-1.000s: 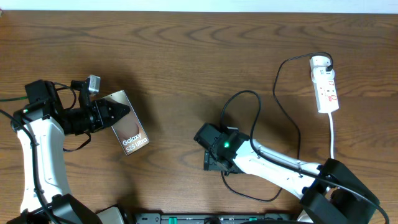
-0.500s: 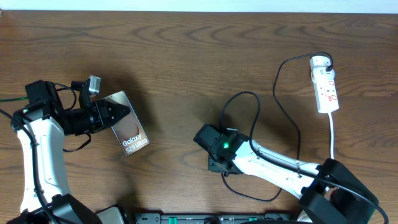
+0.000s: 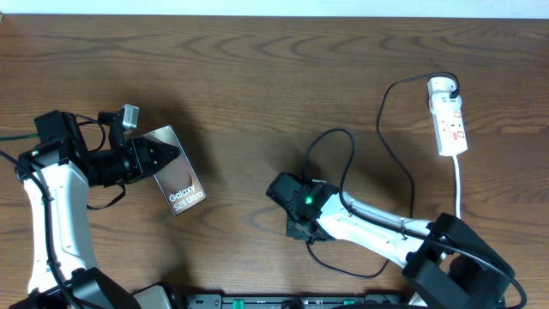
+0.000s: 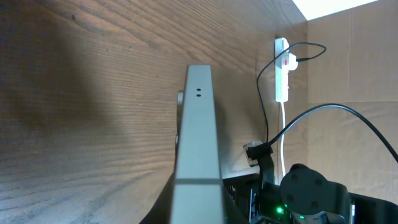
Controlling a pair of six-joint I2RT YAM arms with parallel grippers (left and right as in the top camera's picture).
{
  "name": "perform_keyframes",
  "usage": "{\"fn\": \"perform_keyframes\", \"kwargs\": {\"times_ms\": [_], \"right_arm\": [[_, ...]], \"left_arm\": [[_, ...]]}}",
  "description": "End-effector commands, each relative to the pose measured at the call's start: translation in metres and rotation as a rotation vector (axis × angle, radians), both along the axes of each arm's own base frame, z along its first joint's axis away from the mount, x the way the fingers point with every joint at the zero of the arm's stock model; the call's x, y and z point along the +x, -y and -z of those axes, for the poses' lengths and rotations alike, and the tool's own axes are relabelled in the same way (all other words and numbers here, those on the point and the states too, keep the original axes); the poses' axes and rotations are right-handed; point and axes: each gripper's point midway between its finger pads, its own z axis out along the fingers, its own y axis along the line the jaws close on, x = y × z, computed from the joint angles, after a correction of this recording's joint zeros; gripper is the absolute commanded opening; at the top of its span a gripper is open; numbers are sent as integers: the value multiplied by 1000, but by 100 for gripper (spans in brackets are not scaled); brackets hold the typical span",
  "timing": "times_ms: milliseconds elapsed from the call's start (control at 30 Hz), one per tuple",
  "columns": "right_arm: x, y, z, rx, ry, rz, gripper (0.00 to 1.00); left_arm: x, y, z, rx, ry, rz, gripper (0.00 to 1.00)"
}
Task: Plug charger to phone and switch on socket
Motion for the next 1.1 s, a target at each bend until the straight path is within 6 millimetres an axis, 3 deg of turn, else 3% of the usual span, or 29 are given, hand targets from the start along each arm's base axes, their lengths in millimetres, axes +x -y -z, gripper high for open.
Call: {"fn": "perform_keyframes", "kwargs": {"times_ms": [0,267,400,533,667,867,1067], "right_arm": [[-1,-2,3,7,-1,-15,27],[10,-1,3,21,19,-1,27],[9,-1,3,18,17,-2,18],[7,0,3,13,11,-3,2],[2,0,3,15,-12,-5,1],[-34,22,1,-60,-178,-2,1],[-56,40,6,-118,-249,-8,1]], "left_arm": [[1,2,-7,-20,27,8,7],[1,2,-7,-22,24,8,7],[1,2,-7,-22,24,8,7],[0,0,-5,-7,13,5,7],[-1,1,-5,-8,10,5,7],[-1,1,-5,-9,9,5,7],[-1,1,-5,-9,9,5,7]]}}
